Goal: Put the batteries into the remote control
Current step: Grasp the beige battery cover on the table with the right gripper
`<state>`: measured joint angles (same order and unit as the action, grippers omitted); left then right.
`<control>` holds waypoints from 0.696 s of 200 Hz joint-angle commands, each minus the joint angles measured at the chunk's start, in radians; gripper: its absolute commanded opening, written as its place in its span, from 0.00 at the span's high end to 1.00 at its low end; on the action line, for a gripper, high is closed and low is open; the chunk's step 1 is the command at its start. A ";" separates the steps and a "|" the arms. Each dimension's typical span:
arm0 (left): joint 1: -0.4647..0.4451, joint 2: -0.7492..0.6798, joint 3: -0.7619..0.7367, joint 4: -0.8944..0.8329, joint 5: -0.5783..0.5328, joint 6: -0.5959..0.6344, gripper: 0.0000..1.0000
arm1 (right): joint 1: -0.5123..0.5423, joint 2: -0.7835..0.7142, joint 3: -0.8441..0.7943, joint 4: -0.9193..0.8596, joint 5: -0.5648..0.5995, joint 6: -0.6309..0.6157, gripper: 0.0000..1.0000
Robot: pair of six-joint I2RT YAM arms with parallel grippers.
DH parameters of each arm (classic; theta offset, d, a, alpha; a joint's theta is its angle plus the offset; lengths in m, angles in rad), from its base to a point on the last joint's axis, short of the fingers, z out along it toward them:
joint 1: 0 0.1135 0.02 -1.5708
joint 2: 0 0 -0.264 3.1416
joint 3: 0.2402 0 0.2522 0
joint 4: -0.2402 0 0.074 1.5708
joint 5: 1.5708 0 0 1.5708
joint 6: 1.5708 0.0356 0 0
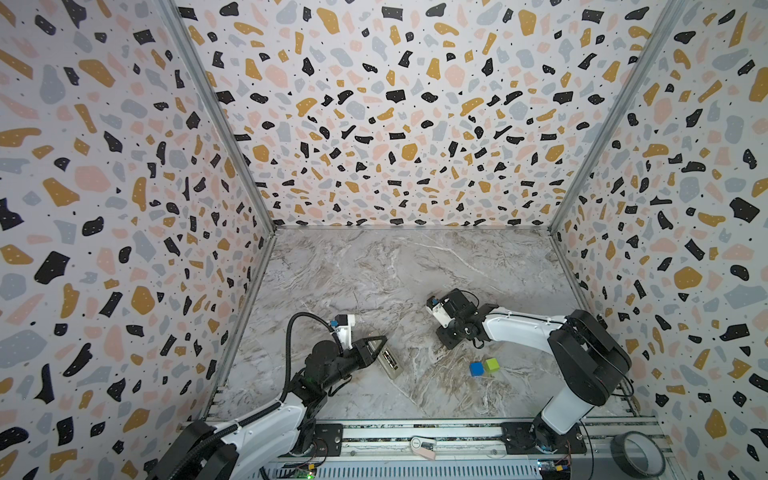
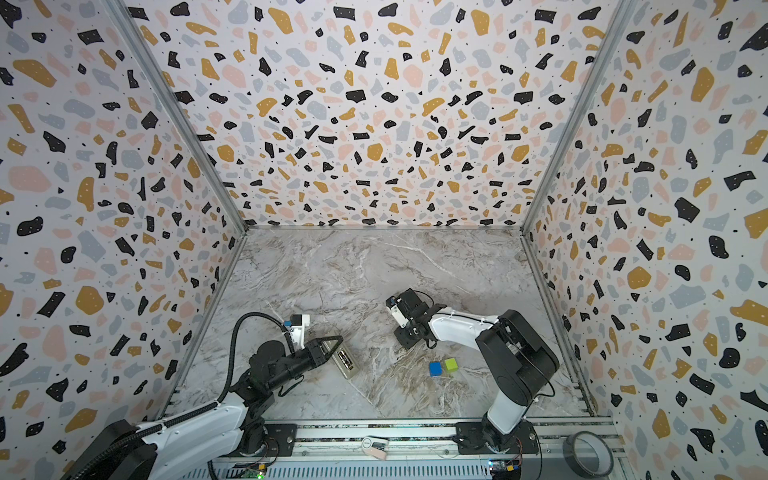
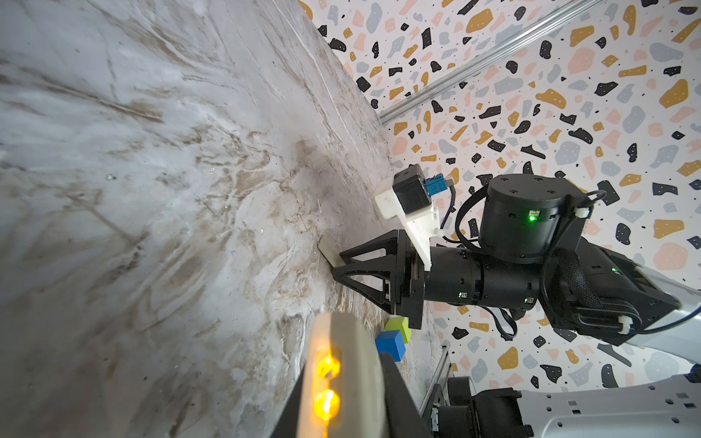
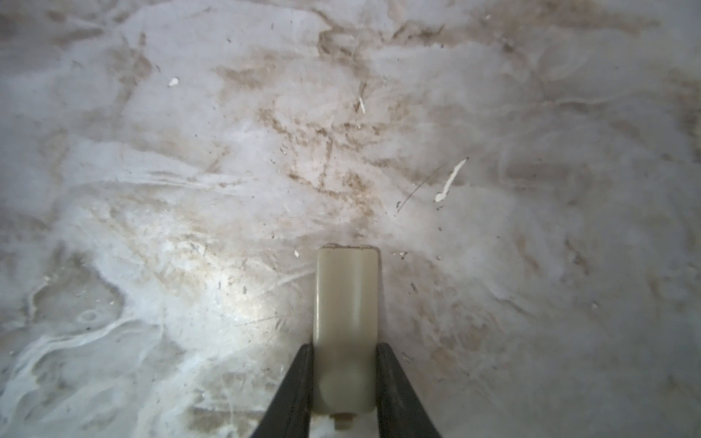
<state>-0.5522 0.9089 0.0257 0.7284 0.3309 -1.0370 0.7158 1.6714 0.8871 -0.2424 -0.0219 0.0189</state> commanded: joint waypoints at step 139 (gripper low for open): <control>-0.004 -0.023 -0.009 0.072 -0.010 -0.014 1.00 | 0.007 -0.039 -0.025 -0.079 0.022 0.008 0.77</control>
<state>-0.5522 0.9012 0.0242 0.7341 0.3298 -1.0435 0.7185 1.6611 0.8837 -0.2626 -0.0074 0.0219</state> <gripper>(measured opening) 0.232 0.272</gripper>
